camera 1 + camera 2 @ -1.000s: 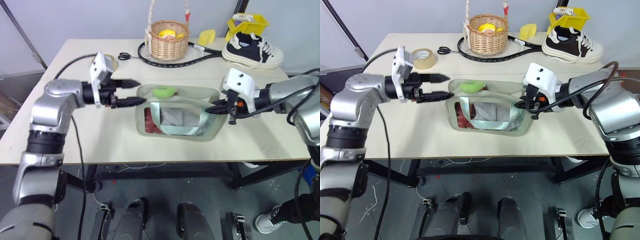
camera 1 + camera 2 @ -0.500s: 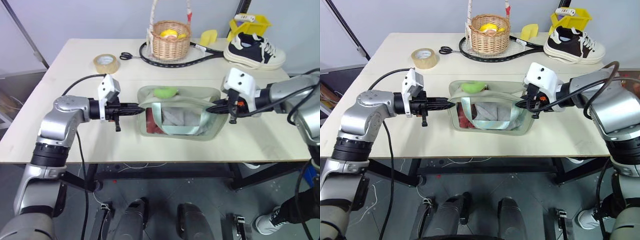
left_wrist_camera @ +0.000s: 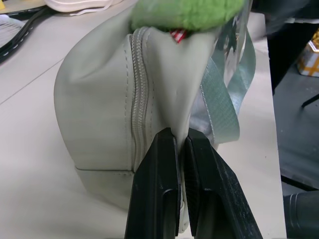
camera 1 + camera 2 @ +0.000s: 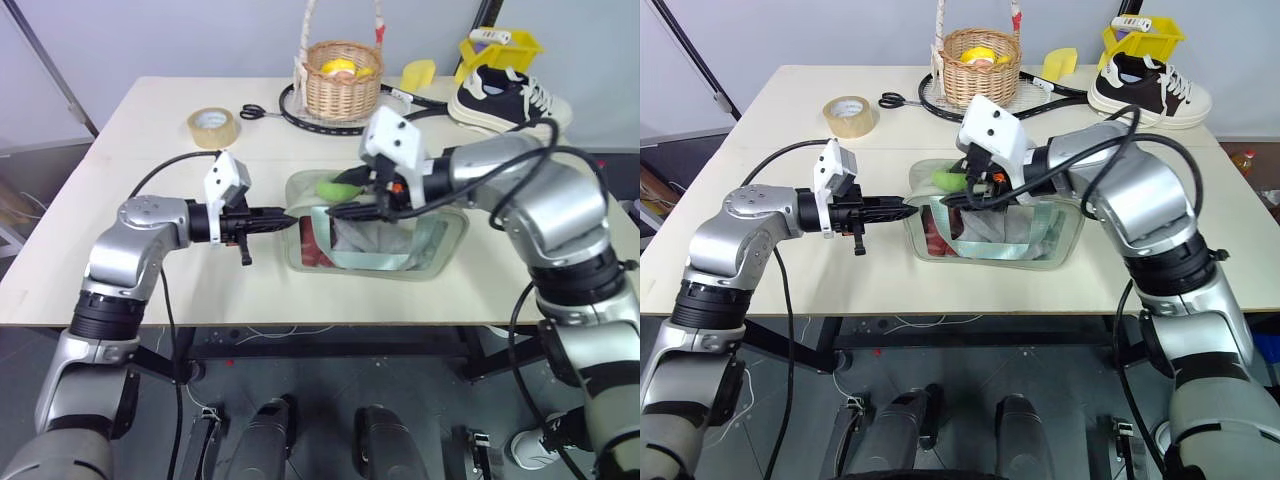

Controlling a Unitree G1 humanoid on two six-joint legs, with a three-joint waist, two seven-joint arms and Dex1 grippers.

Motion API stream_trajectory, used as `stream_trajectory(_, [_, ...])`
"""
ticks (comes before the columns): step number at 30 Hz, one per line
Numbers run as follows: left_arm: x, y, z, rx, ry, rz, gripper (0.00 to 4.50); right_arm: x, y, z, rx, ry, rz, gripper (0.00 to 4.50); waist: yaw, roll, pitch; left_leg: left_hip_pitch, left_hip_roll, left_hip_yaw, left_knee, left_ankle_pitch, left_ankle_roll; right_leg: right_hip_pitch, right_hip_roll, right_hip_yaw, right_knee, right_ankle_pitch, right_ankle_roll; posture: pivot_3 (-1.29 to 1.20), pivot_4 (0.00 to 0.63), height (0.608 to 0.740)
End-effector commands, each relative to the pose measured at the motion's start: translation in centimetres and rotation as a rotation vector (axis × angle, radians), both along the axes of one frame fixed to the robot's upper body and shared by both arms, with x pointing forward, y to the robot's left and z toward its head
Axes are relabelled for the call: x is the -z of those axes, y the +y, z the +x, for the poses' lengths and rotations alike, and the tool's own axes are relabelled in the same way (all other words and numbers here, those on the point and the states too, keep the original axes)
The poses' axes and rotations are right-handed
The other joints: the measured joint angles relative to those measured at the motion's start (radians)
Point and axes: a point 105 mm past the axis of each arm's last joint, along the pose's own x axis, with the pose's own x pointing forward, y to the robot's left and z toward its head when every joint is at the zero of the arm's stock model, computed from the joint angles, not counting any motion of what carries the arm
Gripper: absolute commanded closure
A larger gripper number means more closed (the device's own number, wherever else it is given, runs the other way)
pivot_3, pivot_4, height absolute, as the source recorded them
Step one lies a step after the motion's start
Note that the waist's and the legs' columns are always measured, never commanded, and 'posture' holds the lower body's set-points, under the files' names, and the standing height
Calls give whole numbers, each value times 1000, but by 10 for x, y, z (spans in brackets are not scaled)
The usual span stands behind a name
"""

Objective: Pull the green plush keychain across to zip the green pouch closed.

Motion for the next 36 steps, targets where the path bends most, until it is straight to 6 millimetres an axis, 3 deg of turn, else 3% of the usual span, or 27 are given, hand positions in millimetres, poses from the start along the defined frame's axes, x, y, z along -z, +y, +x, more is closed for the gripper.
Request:
stream_trajectory(1, [-9, 1, -4, 3, -36, -10, 4500, -32, -5, -1, 27, -37, 97, 3873, 0, 0, 0, 0, 0, 0, 0, 0, 0, 0, 0, 0, 0, 0, 0, 0, 150, 724])
stream_trajectory(2, [-9, 3, -4, -3, -37, -8, 4500, -35, -9, -3, 28, -35, 111, 4282, 1, 0, 0, 0, 0, 0, -1, 0, 0, 0, 0, 0, 0, 0, 0, 0, 150, 724])
stream_trajectory(3, [-8, 5, -4, -12, -34, -11, 4500, -39, -18, -3, 55, -20, 141, 4403, 1, 0, 0, 0, 0, -1, -1, 0, 0, 0, 0, 0, 0, 0, 0, 0, 150, 724])
stream_trajectory(6, [-9, 12, -4, -42, -29, -23, 4500, -49, -54, 2, 190, 2, 217, 4403, 2, 0, 0, 0, 0, -1, -1, 0, 0, 0, 0, 0, 1, 0, 0, 0, 150, 724])
stream_trajectory(7, [-9, 14, -3, -55, -28, -28, 4500, -53, -72, 7, 270, -1, 241, 4403, 2, 0, 0, 0, 0, -1, -1, 0, 0, 0, 0, 0, 1, 0, 0, 0, 150, 724])
stream_trajectory(10, [-11, 23, -2, -98, -23, -46, 4500, -48, -155, 21, 611, -91, 160, 4403, 5, 0, 0, 0, 0, 0, -1, 0, 0, 0, 0, 0, 0, 0, 0, 0, 150, 724])
stream_trajectory(13, [-12, 30, -1, -138, -16, -68, 4500, -36, -223, 14, 848, -140, -4, 4403, 5, 0, 0, 0, 0, 1, -1, 0, 0, 1, 0, 0, -1, -1, -3, 0, 150, 724])
stream_trajectory(16, [-15, 36, 0, -177, -8, -96, 4500, -28, -273, 5, 1024, -189, -145, 4403, -11, 2, 1, 1, 1, 4, -2, -1, 1, 0, 0, 2, -2, -2, -3, 0, 150, 724])
stream_trajectory(18, [-16, 39, 0, -193, -5, -109, 4500, -16, -288, 2, 1081, -185, -206, 4403, -15, 2, 1, 2, 1, 4, -3, 0, 1, 0, 0, 3, -1, -1, -1, 0, 150, 724])
stream_trajectory(19, [-16, 40, 0, -202, -3, -113, 4500, -2, -284, 1, 1061, -154, -231, 4403, -16, 2, 0, 2, 2, 4, -3, 0, 1, 0, 0, 3, -1, -1, -1, 0, 150, 724])
stream_trajectory(22, [-14, 34, -4, -194, 3, -121, 4500, 73, -203, 2, 775, 48, -179, 4403, -22, -3, -2, 2, 2, 3, -3, -1, 1, 1, 1, 2, -1, 0, 0, 0, 150, 724])
stream_trajectory(25, [-14, 32, -6, -203, 2, -128, 4500, 106, -165, -3, 691, 121, -157, 4403, -24, -2, -2, 4, 3, 2, -3, -2, 3, 3, 2, 1, -1, 0, 0, 0, 150, 724])
stream_trajectory(29, [-15, 27, -10, -192, 7, -141, 4500, 119, -147, -6, 656, 168, -134, 4403, -20, -2, -1, 4, 2, 1, 1, -2, 3, 4, 1, 1, 1, -1, -2, 0, 150, 724])
stream_trajectory(33, [-15, 23, -12, -190, 10, -151, 4500, 109, -161, 2, 709, 142, -126, 4403, -4, -2, -1, 5, 2, 1, 1, -2, 3, 6, 1, 1, -1, -2, -4, 0, 150, 724])
stream_trajectory(36, [-16, 22, -13, -185, 9, -156, 4500, 88, -173, 8, 745, 124, -78, 3341, 1, -2, -1, 5, 2, 1, 1, -2, 3, 5, 1, 1, -1, -2, -4, 0, 150, 724])
